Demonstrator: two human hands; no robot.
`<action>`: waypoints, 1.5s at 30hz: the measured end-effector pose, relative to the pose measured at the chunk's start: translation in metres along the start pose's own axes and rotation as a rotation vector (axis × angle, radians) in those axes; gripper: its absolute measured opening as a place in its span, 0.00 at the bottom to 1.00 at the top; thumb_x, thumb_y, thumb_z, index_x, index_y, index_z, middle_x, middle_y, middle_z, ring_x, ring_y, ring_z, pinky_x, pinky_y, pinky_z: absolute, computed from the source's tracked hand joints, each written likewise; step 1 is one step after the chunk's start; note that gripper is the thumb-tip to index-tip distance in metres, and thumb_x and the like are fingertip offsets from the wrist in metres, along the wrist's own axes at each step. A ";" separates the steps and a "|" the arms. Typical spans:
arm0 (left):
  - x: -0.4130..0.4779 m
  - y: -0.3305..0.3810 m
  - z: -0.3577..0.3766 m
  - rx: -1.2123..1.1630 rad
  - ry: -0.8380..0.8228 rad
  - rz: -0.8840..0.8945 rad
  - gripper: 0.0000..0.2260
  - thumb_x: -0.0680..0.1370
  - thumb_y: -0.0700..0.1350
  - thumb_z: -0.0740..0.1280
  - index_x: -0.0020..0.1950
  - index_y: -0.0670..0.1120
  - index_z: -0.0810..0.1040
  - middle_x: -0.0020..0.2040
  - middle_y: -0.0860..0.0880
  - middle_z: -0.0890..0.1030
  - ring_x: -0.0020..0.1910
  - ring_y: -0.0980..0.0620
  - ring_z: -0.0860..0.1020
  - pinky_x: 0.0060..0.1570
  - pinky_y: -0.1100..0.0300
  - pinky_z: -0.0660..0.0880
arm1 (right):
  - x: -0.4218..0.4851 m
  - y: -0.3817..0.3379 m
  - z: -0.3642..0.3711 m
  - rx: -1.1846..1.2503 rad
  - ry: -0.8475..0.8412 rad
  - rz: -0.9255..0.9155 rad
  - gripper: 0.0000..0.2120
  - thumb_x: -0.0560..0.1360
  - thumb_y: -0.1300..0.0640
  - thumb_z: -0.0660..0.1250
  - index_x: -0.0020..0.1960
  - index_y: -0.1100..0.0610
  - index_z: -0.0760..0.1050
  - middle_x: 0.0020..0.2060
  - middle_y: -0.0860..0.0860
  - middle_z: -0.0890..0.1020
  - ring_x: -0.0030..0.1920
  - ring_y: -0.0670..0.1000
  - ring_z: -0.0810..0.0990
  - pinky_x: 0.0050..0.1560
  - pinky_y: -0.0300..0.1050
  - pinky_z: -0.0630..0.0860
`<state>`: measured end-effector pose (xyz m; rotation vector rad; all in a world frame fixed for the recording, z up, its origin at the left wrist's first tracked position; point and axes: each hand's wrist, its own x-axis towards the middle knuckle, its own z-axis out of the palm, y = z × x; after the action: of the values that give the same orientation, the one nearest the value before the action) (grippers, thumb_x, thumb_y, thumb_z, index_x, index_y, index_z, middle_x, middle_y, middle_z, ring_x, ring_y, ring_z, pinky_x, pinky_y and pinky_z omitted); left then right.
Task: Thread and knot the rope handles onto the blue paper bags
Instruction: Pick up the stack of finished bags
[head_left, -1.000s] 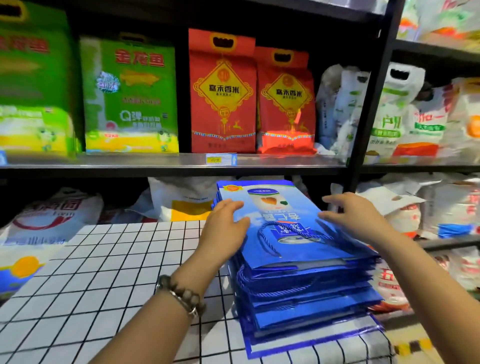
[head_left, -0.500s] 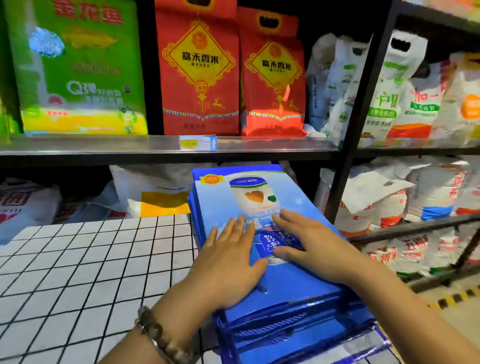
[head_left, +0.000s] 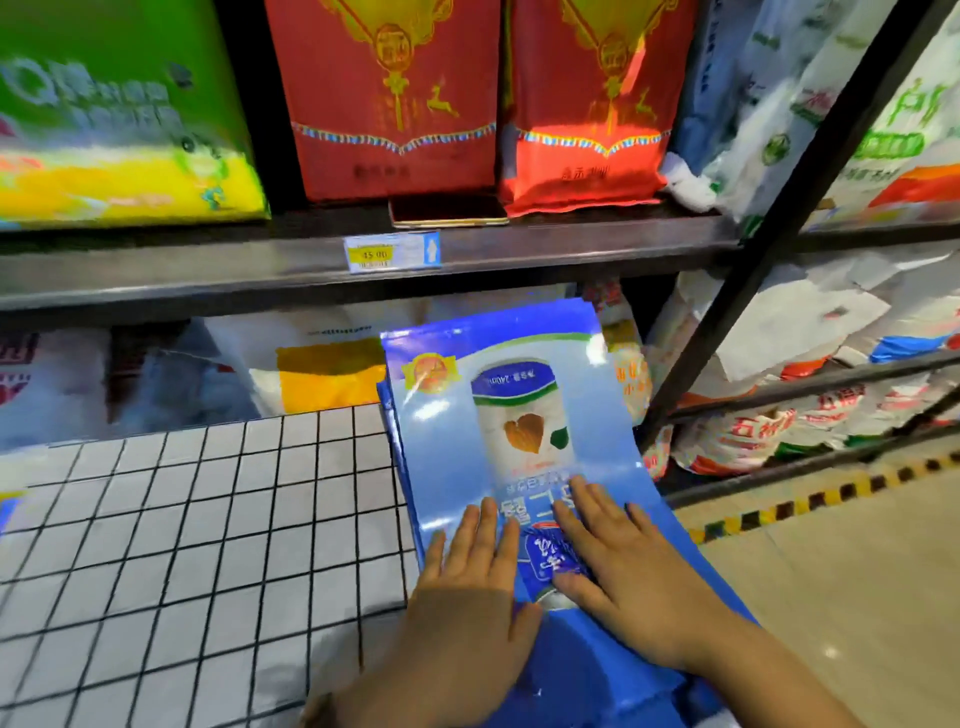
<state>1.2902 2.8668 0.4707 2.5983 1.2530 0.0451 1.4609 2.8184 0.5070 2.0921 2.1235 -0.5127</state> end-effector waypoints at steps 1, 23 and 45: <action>0.000 0.001 -0.006 0.007 -0.045 -0.012 0.30 0.67 0.62 0.53 0.61 0.46 0.75 0.58 0.44 0.80 0.57 0.46 0.79 0.52 0.49 0.76 | 0.000 0.000 -0.003 0.013 -0.039 0.008 0.52 0.54 0.27 0.18 0.72 0.50 0.32 0.67 0.48 0.27 0.72 0.49 0.30 0.66 0.44 0.31; -0.011 -0.016 -0.059 -1.672 0.097 -0.868 0.14 0.75 0.52 0.63 0.42 0.43 0.80 0.38 0.44 0.85 0.28 0.56 0.81 0.29 0.64 0.75 | 0.017 0.060 -0.061 1.224 -0.074 0.565 0.25 0.70 0.45 0.68 0.61 0.58 0.70 0.51 0.53 0.82 0.46 0.54 0.82 0.46 0.50 0.78; 0.008 -0.018 -0.043 -1.858 -0.125 -0.906 0.09 0.76 0.47 0.65 0.51 0.43 0.78 0.38 0.52 0.83 0.31 0.58 0.82 0.31 0.70 0.76 | 0.016 0.066 -0.030 1.383 -0.088 0.629 0.19 0.72 0.45 0.66 0.56 0.57 0.75 0.46 0.57 0.84 0.46 0.59 0.83 0.50 0.54 0.78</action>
<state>1.2756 2.8931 0.5069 0.4223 1.1593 0.5305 1.5304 2.8425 0.5197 2.9064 0.8057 -2.2802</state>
